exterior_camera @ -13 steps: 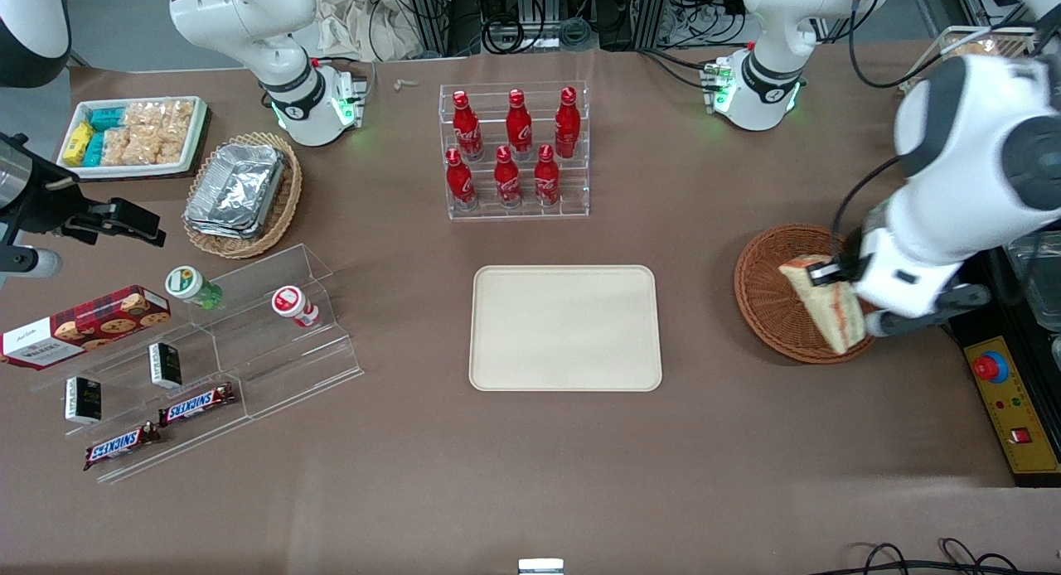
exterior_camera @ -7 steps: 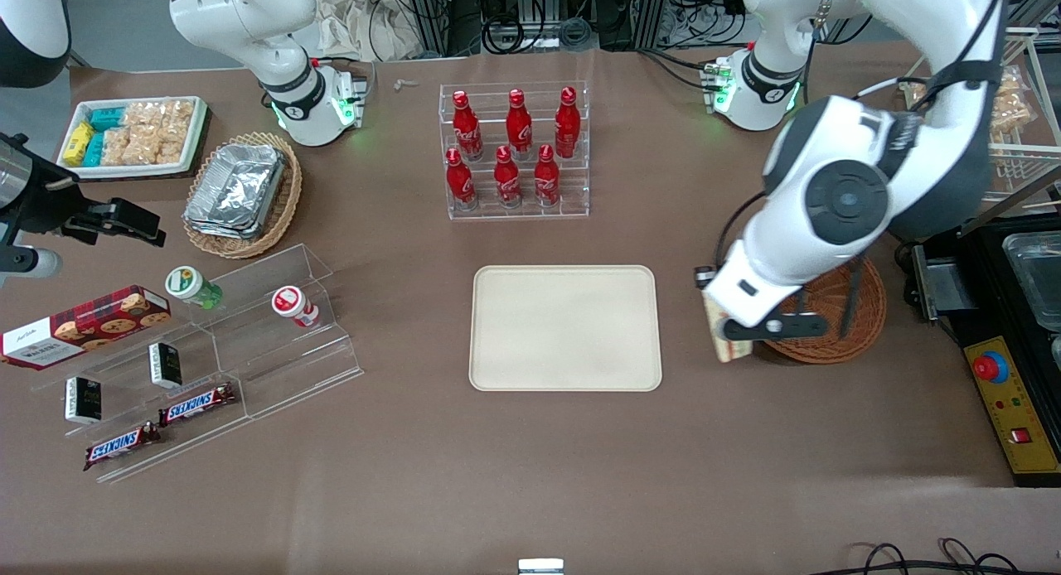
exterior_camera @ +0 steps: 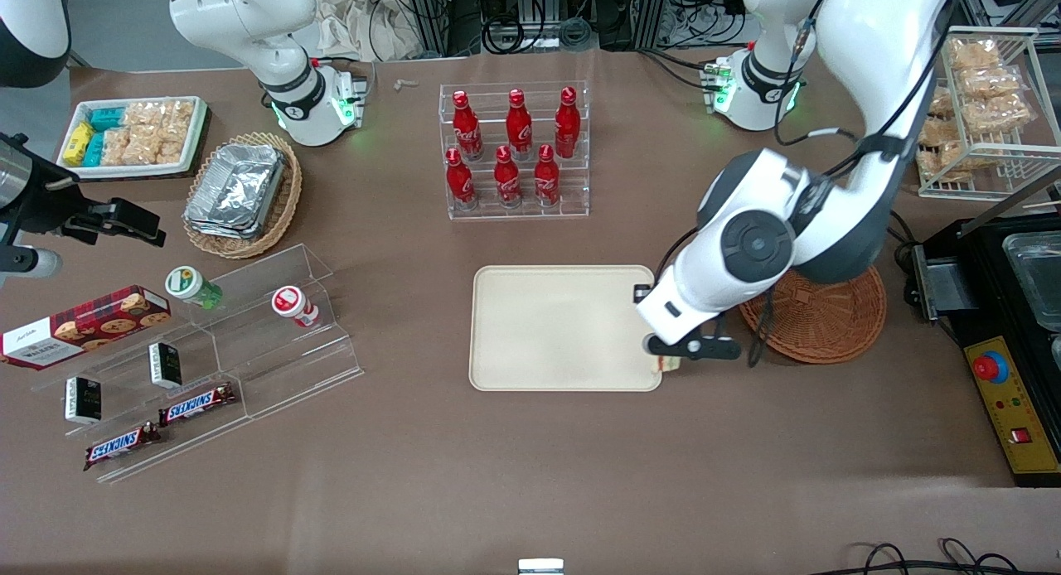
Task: Place sandwich from basket to tray
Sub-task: 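Carry the sandwich with the left gripper over the cream tray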
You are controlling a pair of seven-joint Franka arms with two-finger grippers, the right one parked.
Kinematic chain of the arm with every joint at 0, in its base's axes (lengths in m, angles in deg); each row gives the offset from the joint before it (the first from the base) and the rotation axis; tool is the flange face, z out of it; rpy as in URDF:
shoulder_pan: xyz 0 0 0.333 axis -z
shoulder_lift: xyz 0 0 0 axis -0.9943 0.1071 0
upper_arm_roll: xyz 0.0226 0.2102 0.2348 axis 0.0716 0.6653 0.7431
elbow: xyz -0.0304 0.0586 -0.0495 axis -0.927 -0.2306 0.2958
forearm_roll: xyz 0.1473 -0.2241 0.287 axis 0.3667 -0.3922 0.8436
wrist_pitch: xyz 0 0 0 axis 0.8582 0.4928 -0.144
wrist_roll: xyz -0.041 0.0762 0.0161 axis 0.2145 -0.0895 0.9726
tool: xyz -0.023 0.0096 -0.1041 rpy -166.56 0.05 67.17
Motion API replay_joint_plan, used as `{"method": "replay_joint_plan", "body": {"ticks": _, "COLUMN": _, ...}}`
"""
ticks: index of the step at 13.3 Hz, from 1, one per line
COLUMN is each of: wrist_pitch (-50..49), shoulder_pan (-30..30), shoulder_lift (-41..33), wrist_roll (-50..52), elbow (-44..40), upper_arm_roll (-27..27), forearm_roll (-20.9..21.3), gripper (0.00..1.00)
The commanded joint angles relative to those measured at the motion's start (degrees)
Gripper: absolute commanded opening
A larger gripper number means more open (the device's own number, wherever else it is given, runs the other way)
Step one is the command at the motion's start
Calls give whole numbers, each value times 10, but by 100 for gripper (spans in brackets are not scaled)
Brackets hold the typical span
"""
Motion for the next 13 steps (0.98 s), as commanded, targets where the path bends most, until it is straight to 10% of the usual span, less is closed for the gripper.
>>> {"method": "replay_joint_plan", "body": {"ticks": 1, "wrist_pitch": 13, "shoulder_pan": 32, "shoulder_lift": 39, "wrist_roll": 22, "elbow": -4, "upper_arm_roll": -4, "forearm_roll": 65, "gripper": 0}}
{"method": "replay_joint_plan", "body": {"ticks": 10, "wrist_pitch": 101, "shoulder_pan": 39, "shoulder_lift": 60, "wrist_roll": 36, "elbow": 79, "upper_arm_roll": 7, "forearm_roll": 92, "gripper": 7}}
{"method": "replay_joint_plan", "body": {"ticks": 13, "wrist_pitch": 100, "shoulder_pan": 38, "shoulder_lift": 59, "wrist_roll": 29, "elbow": 86, "upper_arm_roll": 14, "forearm_roll": 98, "gripper": 86}}
